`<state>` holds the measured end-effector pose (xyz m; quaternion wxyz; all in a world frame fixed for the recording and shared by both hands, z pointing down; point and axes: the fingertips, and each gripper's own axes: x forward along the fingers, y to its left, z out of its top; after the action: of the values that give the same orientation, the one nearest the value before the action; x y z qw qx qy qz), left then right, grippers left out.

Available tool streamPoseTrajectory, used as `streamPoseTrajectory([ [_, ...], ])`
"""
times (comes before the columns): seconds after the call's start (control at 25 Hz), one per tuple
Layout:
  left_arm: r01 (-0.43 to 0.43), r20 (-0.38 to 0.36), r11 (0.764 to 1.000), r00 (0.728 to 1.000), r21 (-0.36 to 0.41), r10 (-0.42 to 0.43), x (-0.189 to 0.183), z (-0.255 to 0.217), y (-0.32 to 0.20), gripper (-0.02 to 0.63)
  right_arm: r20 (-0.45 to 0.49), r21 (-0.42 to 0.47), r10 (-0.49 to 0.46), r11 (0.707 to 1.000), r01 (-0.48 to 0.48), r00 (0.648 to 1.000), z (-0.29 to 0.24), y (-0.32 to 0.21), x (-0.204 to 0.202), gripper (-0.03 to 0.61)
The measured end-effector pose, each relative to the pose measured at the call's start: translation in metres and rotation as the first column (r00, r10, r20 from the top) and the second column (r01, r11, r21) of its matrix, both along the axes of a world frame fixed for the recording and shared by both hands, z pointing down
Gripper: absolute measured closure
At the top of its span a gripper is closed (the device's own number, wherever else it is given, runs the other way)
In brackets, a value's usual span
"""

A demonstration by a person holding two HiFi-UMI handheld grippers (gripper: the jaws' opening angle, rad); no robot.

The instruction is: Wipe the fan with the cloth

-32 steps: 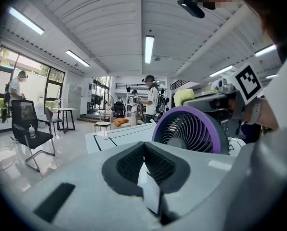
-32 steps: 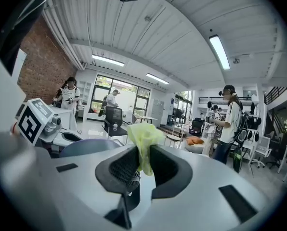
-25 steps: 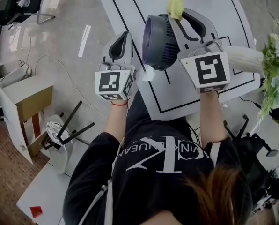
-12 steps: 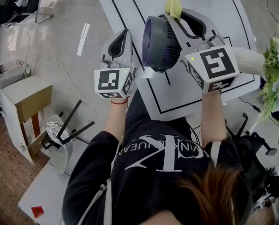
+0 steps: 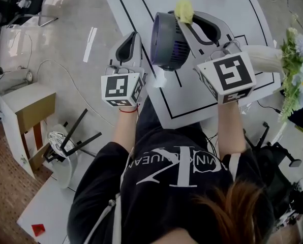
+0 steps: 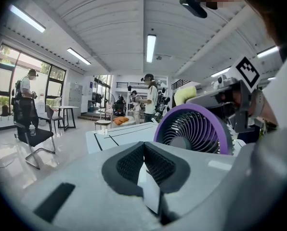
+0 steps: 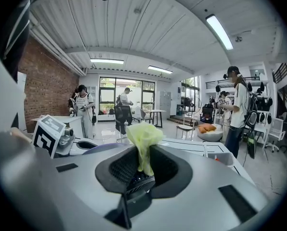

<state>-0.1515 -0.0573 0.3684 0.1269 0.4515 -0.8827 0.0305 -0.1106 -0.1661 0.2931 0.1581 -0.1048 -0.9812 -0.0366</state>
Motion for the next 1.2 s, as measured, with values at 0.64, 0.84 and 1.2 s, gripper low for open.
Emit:
streamPoseTrajectory([
  [0.64,0.038,0.009,0.999,0.999,0.016,-0.038,0.038,-0.005,0.012,0.604,0.053,0.037,-0.051,0.998,0.049,0.997,-0.016,0.026,0.041,0.512],
  [0.84,0.050,0.010,0.999,0.999,0.018,-0.050,0.048,-0.004,0.015,0.604,0.054,0.068,-0.079,0.995,0.075,0.995,-0.013,0.032,0.051,0.512],
  [1.2,0.076,0.013,0.997,0.997,0.026,-0.076,0.063,-0.006,0.024,0.603,0.068,0.116,-0.113,0.988,0.104,0.991,-0.013,0.048,0.065,0.512],
])
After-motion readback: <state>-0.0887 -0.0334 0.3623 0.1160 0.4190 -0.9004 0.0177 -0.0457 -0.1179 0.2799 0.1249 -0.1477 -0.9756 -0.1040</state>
